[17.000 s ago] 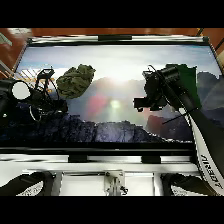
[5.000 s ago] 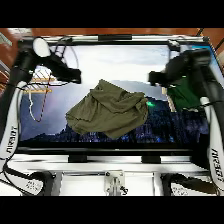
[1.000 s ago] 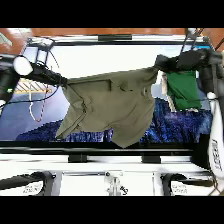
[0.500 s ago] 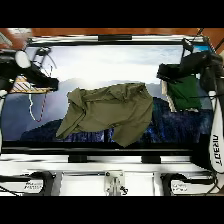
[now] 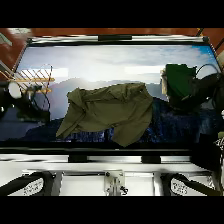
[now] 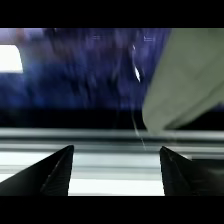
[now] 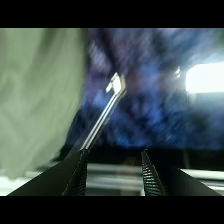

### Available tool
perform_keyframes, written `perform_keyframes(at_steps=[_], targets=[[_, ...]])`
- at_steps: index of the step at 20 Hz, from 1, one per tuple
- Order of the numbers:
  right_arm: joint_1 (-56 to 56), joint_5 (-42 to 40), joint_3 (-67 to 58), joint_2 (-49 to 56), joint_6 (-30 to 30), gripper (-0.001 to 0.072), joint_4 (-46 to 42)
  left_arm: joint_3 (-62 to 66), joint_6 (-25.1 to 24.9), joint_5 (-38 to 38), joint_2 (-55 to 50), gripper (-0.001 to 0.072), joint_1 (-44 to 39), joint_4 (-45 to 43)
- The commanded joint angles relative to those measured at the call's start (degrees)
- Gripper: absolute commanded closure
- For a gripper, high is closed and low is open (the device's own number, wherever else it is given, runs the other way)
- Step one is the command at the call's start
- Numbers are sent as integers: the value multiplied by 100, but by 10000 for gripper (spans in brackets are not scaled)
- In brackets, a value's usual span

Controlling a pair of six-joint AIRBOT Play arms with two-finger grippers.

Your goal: Fold the shirts.

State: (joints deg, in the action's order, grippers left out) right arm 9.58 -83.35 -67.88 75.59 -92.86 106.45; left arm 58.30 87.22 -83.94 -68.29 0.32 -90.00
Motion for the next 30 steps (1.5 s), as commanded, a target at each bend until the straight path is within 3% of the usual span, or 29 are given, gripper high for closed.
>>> perform_keyframes(at_steps=[1,10,14,15,16,17,18,19,25,30], targets=[[52,216,654,-142,-284,253,654,-1408,-103,599,518,68,7,546],[52,527,695,-140,-275,253,708,-1989,-122,2127,407,78,2,1034],[52,553,695,-140,-219,253,706,-1987,-433,2140,-35,110,2,1421],[52,522,695,-140,-212,253,702,-1987,-503,2015,-116,147,2,1414],[52,514,695,-140,-199,253,664,-1985,-699,1871,-151,363,9,1403],[28,514,695,-136,-114,253,533,-1980,-815,1749,-140,515,11,1368],[-42,503,739,-136,-103,227,365,-1932,-901,1596,-129,615,26,1303],[-155,507,848,-136,-107,138,221,-1856,-1036,1451,-107,665,55,1287],[-601,1311,1408,221,-76,137,535,-1123,-1322,822,170,672,566,1360],[-625,1908,1408,942,-59,141,1217,-1040,-1829,400,192,672,1045,2330]])
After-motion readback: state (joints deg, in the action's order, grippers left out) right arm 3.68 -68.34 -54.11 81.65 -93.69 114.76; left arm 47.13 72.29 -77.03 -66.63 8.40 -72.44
